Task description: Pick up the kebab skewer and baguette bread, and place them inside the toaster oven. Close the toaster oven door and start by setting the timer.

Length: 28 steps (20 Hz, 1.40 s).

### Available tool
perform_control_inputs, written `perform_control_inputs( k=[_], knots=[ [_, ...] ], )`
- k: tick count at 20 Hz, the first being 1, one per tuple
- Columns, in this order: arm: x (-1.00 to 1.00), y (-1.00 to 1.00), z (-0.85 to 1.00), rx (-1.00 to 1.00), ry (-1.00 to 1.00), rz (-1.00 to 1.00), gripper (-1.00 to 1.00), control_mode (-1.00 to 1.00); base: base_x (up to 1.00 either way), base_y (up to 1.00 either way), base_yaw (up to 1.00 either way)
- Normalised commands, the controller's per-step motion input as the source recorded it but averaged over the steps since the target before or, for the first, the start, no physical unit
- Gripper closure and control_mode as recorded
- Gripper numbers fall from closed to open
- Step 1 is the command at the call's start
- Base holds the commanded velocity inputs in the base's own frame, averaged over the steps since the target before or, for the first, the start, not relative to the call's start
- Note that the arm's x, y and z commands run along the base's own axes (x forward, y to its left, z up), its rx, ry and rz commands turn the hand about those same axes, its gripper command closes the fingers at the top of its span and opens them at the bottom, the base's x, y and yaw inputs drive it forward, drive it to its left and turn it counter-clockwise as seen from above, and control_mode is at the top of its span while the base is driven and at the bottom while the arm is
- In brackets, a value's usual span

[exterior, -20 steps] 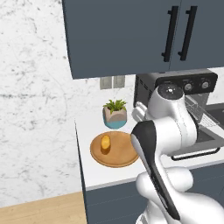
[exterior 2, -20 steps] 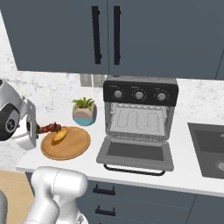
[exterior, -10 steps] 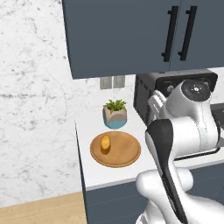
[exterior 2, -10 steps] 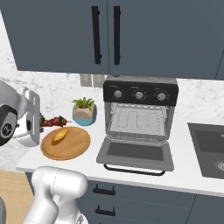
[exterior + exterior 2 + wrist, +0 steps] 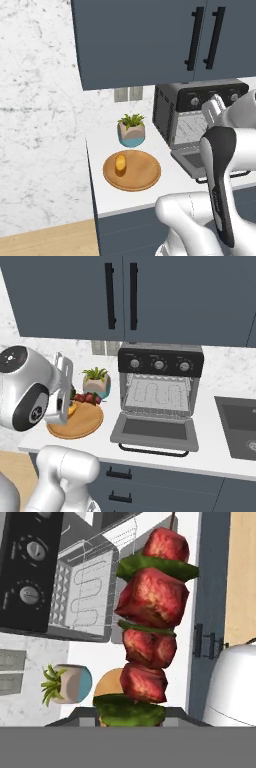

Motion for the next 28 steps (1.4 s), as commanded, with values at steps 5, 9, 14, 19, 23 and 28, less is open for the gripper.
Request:
perform_control_inputs(
  k=[5, 9, 14, 19, 23, 28],
  knots=[
    [0.1, -0.56, 0.11, 0.09, -0.06, -0.07, 1.0, -1.0, 0.0, 0.0, 0.0],
    [0.26, -0.53, 0.0, 0.01, -0.03, 0.0, 1.0, -1.0, 0.0, 0.0, 0.0],
    [0.19, -0.48, 0.0, 0.0, -0.06, 0.04, 1.0, -1.0, 0.0, 0.0, 0.0],
    [0.16, -0.2, -0.07, 0.0, -0.03, 0.03, 1.0, -1.0, 0.0, 0.0, 0.0],
    [0.2, 0.0, -0.15, 0.0, -0.01, 0.0, 1.0, -1.0, 0.0, 0.0, 0.0],
    [0.38, 0.0, -0.14, 0.0, -0.03, 0.01, 1.0, -1.0, 0.0, 0.0, 0.0]
  ],
)
